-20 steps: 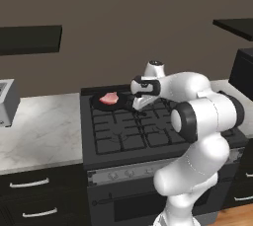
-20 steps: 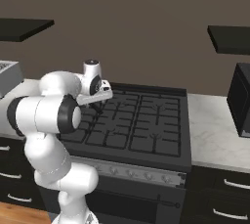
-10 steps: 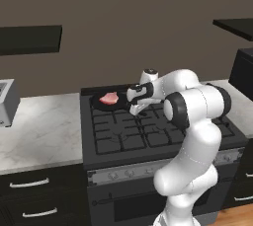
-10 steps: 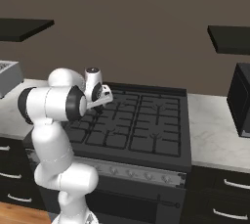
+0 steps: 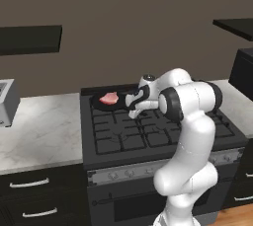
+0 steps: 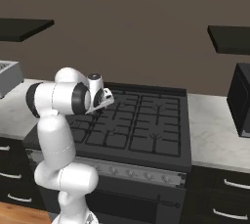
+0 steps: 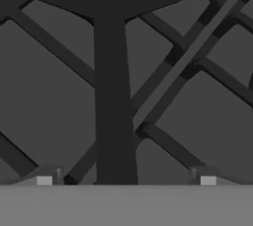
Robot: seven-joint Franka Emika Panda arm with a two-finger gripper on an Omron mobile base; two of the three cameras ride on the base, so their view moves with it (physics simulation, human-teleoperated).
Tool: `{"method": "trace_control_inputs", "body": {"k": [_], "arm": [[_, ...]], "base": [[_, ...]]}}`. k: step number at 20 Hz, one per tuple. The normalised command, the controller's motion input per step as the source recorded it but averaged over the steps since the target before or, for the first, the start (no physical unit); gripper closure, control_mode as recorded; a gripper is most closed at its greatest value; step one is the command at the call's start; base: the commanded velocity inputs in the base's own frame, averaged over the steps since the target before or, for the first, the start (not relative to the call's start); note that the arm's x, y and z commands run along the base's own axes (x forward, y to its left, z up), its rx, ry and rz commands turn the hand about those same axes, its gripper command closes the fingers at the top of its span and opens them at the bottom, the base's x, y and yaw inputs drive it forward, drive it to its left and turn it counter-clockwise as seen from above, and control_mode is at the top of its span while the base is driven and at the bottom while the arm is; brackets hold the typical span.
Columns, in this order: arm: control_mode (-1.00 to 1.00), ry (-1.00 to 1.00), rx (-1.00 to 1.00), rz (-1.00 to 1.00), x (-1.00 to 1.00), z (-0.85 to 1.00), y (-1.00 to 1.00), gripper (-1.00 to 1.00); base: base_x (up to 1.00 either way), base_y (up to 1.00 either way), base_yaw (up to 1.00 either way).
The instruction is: Pick up the pan with the steak in it and place it on the dining table. Then place the steak on the plate.
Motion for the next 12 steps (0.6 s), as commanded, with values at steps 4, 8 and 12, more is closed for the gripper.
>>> {"method": "trace_control_inputs", "body": {"k": [4, 8, 12], "arm": [[-1.0, -0.04, -0.01, 0.0, 0.22, -0.21, 0.0, -1.0], [-1.0, -0.01, 0.0, 0.0, 0.06, -0.06, 0.0, 1.0], [-1.0, -0.04, 0.01, 0.0, 0.0, 0.05, 0.0, 1.0]], "base": [[0.0, 0.0, 0.0], [0.0, 0.0, 0.0], [0.0, 0.0, 0.0]]}}
